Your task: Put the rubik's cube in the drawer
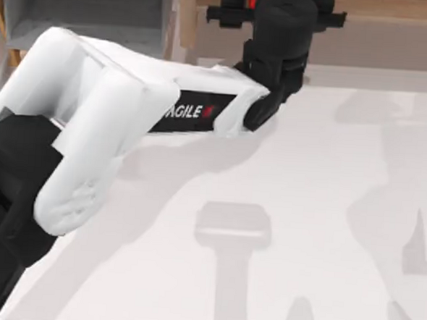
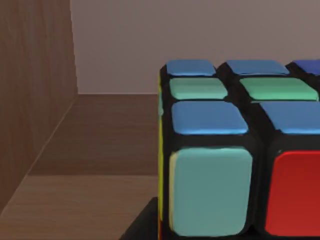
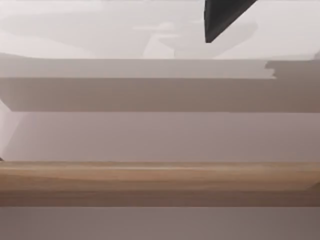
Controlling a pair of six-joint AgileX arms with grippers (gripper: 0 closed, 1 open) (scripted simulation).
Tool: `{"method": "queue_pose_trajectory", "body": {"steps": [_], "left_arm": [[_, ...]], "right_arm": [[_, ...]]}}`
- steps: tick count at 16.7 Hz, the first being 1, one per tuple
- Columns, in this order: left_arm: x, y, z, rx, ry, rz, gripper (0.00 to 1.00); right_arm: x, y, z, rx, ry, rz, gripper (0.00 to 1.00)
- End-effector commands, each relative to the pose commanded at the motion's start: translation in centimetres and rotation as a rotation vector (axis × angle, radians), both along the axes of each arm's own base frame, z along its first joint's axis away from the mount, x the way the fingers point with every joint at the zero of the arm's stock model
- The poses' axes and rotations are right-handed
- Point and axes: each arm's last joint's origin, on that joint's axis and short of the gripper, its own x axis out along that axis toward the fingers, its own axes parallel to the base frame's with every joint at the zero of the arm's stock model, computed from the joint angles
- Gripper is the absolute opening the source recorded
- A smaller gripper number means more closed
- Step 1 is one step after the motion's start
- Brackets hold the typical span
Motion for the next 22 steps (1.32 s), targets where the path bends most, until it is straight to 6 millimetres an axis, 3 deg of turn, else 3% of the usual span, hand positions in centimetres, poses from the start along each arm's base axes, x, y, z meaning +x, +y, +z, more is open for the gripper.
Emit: {"method": "queue_pose_trajectory", "body": {"steps": [5, 6, 15, 22], "left_arm": [[0.0, 0.0, 0.0, 0.0, 0.0, 0.0, 0.02], [0.0, 0.0, 0.0, 0.0, 0.0, 0.0, 0.0], [-0.2, -0.2, 0.2, 0.0, -0.001, -0.003, 0.0], [-2.1, -0.1, 2.1, 0.0, -0.002, -0.003, 0.0]], "right_arm": [[0.0, 0.0, 0.0, 0.0, 0.0, 0.0, 1.0], [0.0, 0.0, 0.0, 0.0, 0.0, 0.0, 1.0], [0.0, 0.0, 0.0, 0.0, 0.0, 0.0, 1.0], [0.0, 0.0, 0.0, 0.0, 0.0, 0.0, 1.0]]}}
